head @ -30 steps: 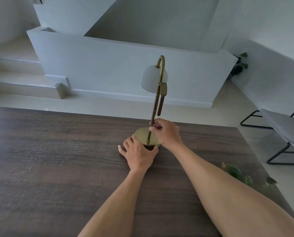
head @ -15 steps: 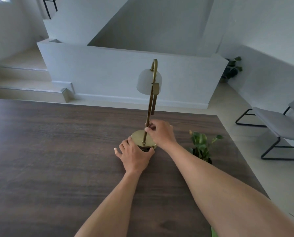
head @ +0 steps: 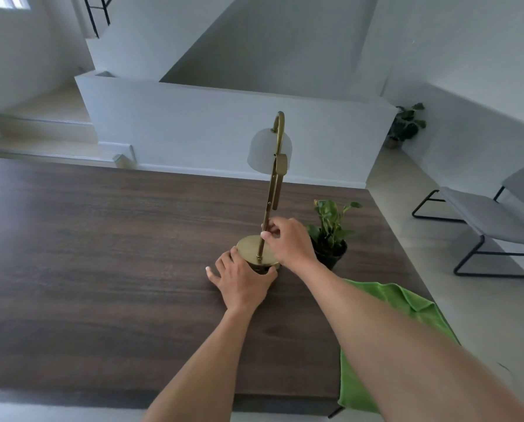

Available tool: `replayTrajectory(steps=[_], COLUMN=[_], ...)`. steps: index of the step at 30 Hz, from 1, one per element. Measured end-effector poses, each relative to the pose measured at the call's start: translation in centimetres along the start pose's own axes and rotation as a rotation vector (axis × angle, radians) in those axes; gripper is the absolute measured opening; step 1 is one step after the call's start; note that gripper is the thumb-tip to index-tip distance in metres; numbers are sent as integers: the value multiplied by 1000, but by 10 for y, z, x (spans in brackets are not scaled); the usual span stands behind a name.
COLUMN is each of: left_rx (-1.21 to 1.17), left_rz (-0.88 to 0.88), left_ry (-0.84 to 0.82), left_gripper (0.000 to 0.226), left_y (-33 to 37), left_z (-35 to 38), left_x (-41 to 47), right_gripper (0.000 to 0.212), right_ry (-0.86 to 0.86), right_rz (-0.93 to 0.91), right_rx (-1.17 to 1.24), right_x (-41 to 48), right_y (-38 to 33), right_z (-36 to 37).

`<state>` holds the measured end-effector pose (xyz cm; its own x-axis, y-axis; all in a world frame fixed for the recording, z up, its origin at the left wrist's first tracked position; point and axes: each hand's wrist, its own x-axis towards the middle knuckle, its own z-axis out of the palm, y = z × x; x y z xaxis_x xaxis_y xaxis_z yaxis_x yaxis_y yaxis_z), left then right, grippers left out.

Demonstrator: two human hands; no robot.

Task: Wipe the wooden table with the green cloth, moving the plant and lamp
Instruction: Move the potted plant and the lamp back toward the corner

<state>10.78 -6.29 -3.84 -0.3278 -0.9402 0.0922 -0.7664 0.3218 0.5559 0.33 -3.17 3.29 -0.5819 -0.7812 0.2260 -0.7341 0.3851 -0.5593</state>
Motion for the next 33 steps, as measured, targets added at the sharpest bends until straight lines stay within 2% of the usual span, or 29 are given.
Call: replayTrajectory(steps=[10,18,26,33], left_rx=[6,-17,-17,-26], left_rz=[20,27,67,44], left_ry=[-10,-20,-36,-84], left_gripper=[104,101,93,98], left_y=[6,9,12,14], left_z=[21,33,39,37], left_x=[-16,-3,9,4], right_gripper=[11,20,21,28], right_ry=[18,45,90,54], right_rz=[54,88,111,109], right_rx=[20,-15,-52,-2], right_x=[-22,-17,-17,-26], right_y=[24,30,34,37], right_z=[-4,5,11,4])
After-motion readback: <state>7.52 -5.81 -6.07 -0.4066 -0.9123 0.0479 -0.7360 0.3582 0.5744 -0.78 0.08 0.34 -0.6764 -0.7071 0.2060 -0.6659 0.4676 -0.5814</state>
